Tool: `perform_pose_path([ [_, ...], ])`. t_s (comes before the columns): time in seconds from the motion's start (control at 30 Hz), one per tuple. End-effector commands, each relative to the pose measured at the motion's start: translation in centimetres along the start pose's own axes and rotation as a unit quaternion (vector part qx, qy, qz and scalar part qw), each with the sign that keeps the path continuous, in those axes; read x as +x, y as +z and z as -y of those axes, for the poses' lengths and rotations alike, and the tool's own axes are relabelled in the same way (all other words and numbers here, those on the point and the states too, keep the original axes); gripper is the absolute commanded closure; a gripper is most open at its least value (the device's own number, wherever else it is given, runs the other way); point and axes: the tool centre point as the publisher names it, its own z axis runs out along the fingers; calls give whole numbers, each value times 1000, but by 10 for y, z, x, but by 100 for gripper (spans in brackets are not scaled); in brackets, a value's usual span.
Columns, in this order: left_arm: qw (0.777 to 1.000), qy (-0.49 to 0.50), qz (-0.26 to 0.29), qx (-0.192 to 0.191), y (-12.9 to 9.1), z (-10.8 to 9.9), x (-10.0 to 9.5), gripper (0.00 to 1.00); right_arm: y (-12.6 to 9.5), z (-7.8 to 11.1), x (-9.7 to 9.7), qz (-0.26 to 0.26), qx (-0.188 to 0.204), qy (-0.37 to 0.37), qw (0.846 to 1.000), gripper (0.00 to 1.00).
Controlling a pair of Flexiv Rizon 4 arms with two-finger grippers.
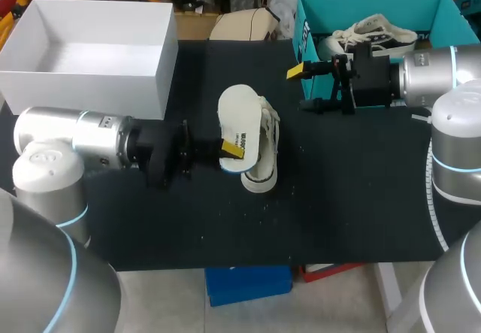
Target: Take the shoe out of the shoebox, open the shoe tongue, remove and reinsert the insole, then place the shoe into the shoebox
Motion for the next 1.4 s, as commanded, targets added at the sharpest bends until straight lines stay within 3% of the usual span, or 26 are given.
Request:
perform_pose_path([
  [0.03, 1000, 12, -10, -17, 3, 1, 7, 100, 1, 1, -1, -1, -2, 0, 1000, 0],
  [0.23, 999, 42, -32, -8, 4, -12, 9, 100, 1, 1, -1, -1, -2, 0, 1000, 0],
  [0.8, 996, 86, -6, -2, 2, -56, 19, 100, 1, 1, -1, -1, -2, 0, 1000, 0],
  [1.27, 996, 84, -2, -13, 10, -53, 26, 100, 1, 1, -1, -1, -2, 0, 1000, 0],
  [1.4, 996, 84, -2, -13, 10, -53, 26, 100, 9, -1, -4, -62, 24, -2, 998, 0],
])
